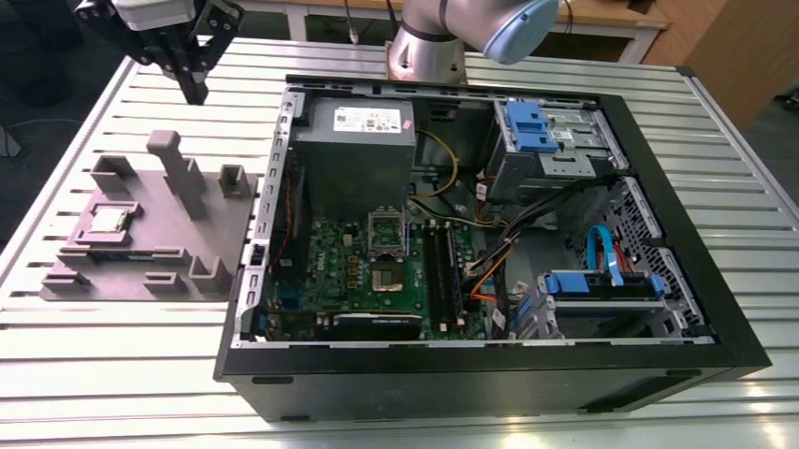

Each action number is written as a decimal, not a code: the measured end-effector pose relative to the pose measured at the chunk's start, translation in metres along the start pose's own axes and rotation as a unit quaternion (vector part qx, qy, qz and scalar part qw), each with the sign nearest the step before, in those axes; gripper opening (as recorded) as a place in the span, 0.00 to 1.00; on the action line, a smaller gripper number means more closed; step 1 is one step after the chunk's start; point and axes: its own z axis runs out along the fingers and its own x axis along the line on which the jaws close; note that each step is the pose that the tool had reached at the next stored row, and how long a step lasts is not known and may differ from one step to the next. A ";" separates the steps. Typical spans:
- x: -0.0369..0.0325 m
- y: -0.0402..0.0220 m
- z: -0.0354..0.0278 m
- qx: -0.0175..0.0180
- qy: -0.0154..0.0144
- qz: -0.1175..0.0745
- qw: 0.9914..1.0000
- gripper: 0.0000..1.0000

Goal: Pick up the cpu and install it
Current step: 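Reach for the cpu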

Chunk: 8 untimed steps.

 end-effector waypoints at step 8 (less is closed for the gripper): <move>0.0015 -0.0001 0.0004 0.000 0.000 0.000 1.000 0.10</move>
